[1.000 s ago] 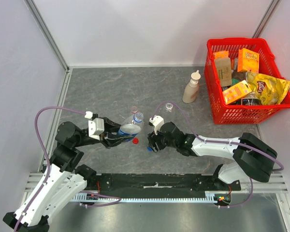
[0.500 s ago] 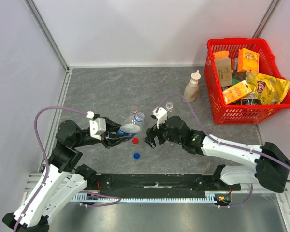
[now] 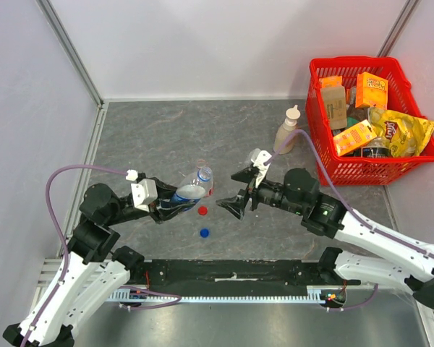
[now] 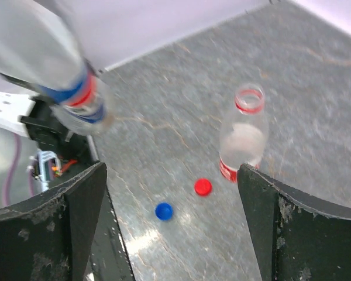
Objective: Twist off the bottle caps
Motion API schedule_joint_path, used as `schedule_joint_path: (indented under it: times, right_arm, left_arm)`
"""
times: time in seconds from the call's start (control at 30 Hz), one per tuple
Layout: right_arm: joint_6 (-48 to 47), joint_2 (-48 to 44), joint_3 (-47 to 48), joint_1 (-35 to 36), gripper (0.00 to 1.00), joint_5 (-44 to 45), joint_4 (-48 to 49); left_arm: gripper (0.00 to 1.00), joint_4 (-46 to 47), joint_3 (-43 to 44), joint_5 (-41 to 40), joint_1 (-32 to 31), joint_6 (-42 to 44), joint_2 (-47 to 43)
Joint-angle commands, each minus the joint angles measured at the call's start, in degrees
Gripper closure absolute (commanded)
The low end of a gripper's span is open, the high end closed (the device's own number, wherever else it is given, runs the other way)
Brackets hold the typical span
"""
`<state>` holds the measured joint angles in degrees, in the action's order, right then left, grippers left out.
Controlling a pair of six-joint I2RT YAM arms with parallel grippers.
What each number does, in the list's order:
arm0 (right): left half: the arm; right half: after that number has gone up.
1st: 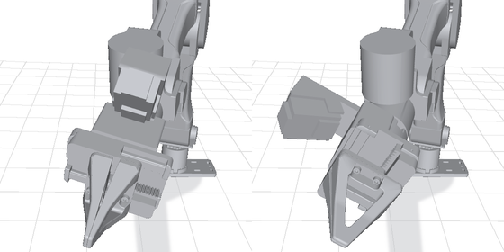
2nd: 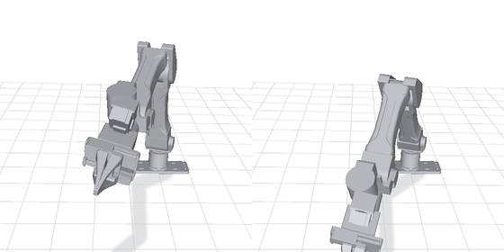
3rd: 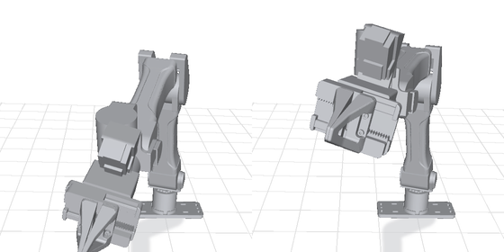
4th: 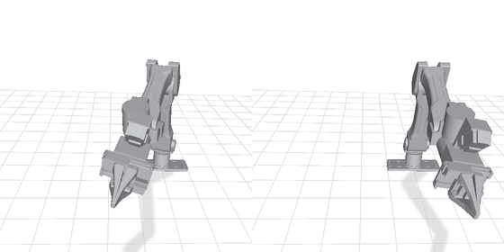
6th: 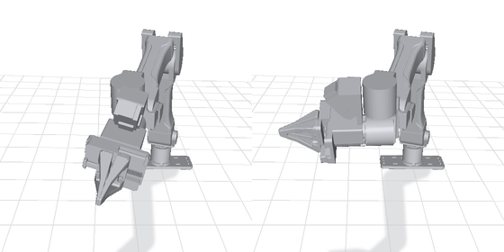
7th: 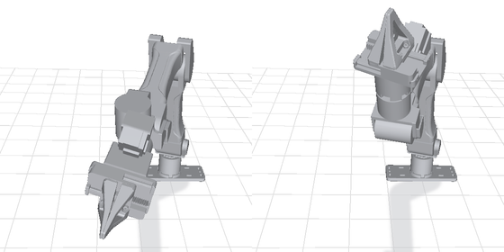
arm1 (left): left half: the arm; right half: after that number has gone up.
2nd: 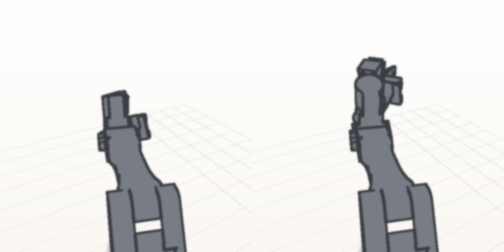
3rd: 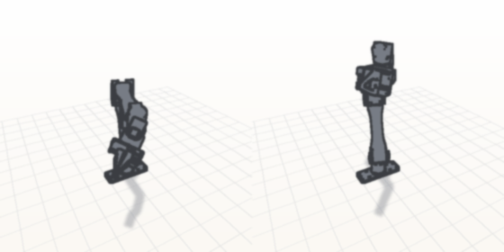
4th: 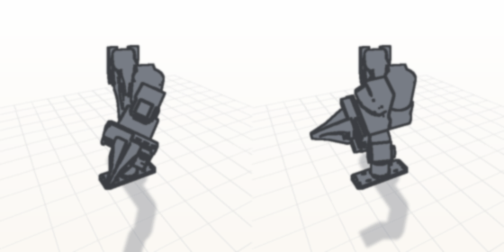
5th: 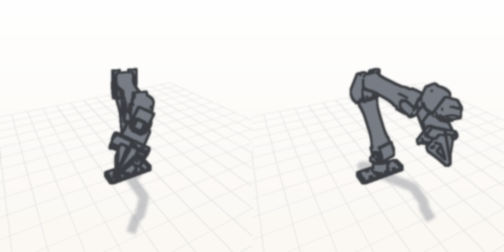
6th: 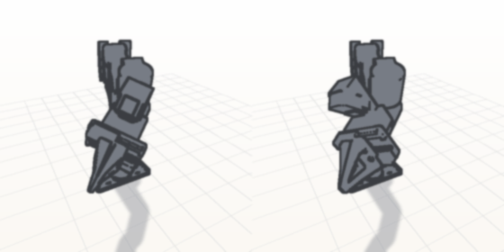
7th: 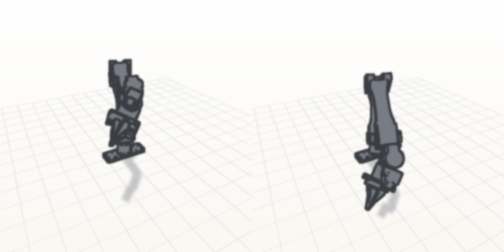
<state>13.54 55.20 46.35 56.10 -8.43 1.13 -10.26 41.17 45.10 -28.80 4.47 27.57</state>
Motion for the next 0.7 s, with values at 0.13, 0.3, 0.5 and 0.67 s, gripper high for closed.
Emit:
schedule_joint_path:
  times: [0.13,0.3,0.5,0.67]
  right_arm:
    - [0.3,-3.5,7.3,0.2,0.02,-13.1,7.7]
    - [3.9,-1.9,9.6,0.2,0.02,-14.2,15.0]
    - [9.8,2.8,11.6,0.2,0.03,-19.9,24.9]
    - [13.7,5.9,12.3,0.2,0.16,-21.6,30.5]
  left_arm:
    - [0.74,0.8,2.3,2.9,0.0,2.2,0.4]
    - [0.74,3.7,1.8,6.8,-0.1,1.0,1.3]
    - [0.74,4.3,2.0,9.8,0.0,0.4,3.8]
    - [0.74,5.8,1.5,10.5,-0.1,-0.4,4.9]
